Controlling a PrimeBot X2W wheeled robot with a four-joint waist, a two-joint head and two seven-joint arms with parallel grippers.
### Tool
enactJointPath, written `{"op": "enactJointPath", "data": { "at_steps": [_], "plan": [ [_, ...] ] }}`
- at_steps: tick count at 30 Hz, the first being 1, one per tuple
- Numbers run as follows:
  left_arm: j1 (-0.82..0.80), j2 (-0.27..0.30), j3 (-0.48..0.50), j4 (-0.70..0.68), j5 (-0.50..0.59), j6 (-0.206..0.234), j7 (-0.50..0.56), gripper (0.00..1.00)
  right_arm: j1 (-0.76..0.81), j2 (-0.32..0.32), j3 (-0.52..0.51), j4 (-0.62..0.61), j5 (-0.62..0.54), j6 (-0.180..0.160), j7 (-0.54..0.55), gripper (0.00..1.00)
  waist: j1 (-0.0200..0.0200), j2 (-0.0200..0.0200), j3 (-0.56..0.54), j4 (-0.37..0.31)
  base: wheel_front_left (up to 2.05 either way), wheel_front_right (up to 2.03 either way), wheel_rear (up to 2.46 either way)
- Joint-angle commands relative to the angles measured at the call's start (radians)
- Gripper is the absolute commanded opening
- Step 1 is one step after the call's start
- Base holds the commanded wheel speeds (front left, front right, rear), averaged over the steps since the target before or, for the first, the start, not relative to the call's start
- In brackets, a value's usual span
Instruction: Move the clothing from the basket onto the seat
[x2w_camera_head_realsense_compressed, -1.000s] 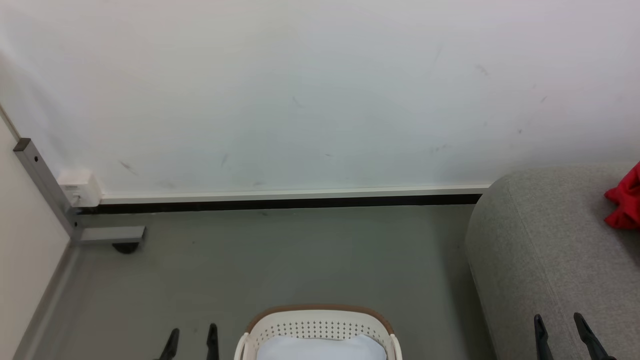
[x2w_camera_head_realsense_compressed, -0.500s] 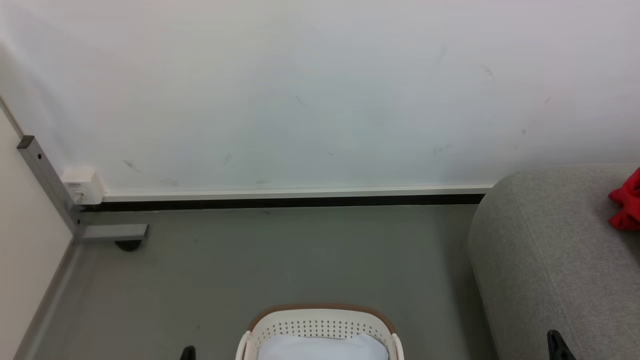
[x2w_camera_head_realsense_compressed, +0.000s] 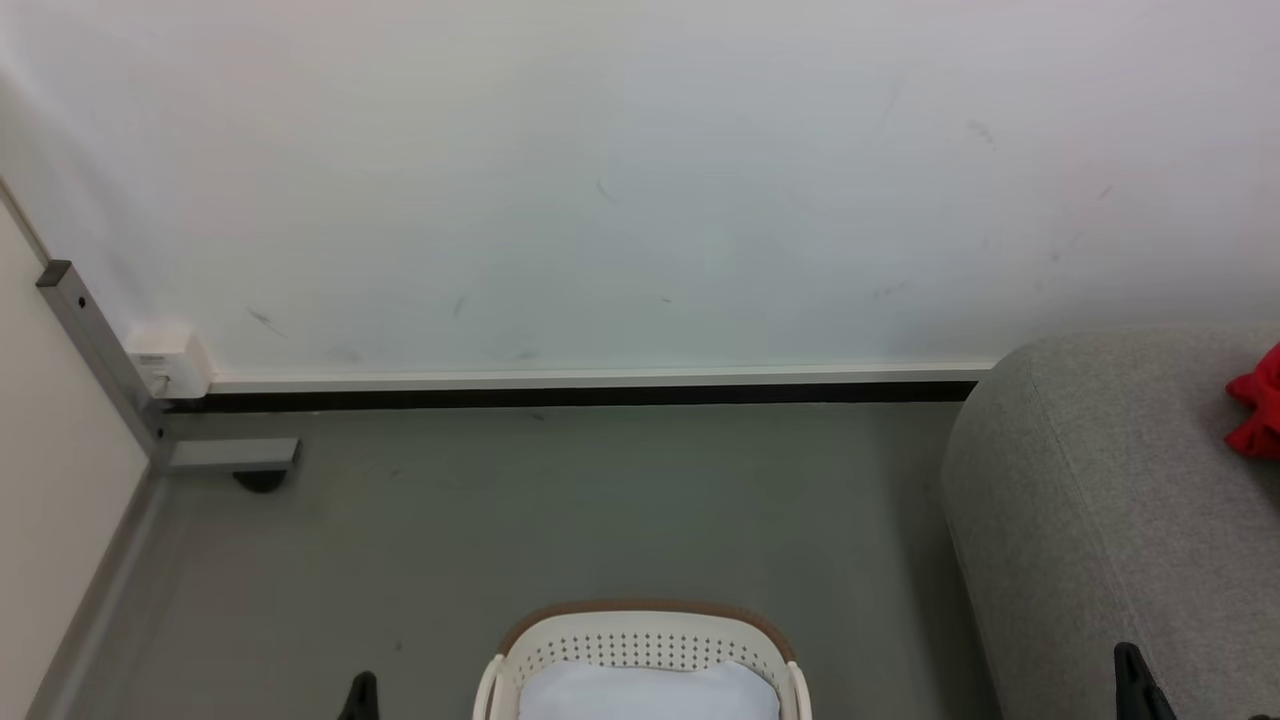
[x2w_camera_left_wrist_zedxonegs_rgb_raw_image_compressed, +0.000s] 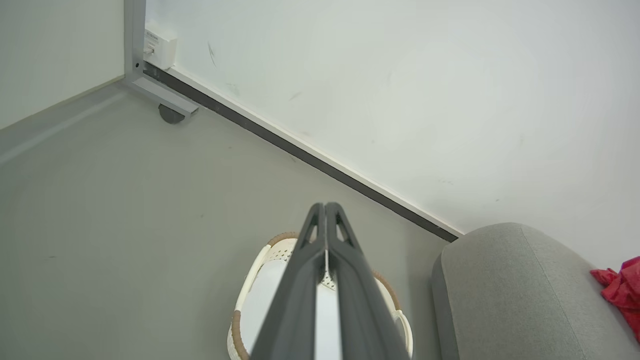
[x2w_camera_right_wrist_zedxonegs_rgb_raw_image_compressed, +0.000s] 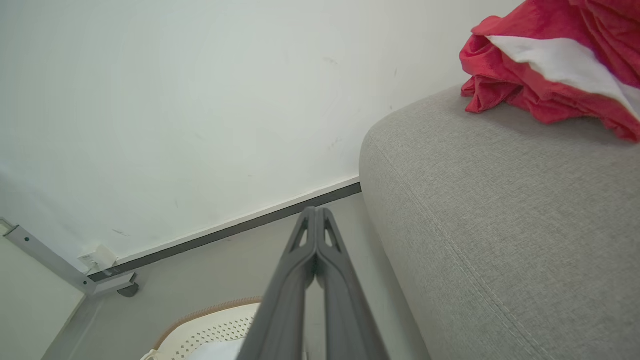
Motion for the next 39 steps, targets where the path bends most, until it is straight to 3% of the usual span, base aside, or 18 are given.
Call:
{"op": "enactJointPath", "data": {
  "at_steps": [1,39],
  "plan": [
    [-0.030,0.001,0.009,-0.017,-0.037,-0.009,0.008,0.00,-0.034,-0.010,-0.005,-0.022,0.041,0.000,0.007,0.00,-0.0001,0.0000,0.001,0.001,0.00,0.00,0.00],
    [-0.097,-0.006,0.096,-0.034,-0.503,-0.086,0.137,0.00,-0.099,-0.015,-0.018,-0.047,0.562,-0.001,0.134,0.00,-0.0001,0.0000,0.031,0.019,0.00,0.00,0.00]
  ]
}}
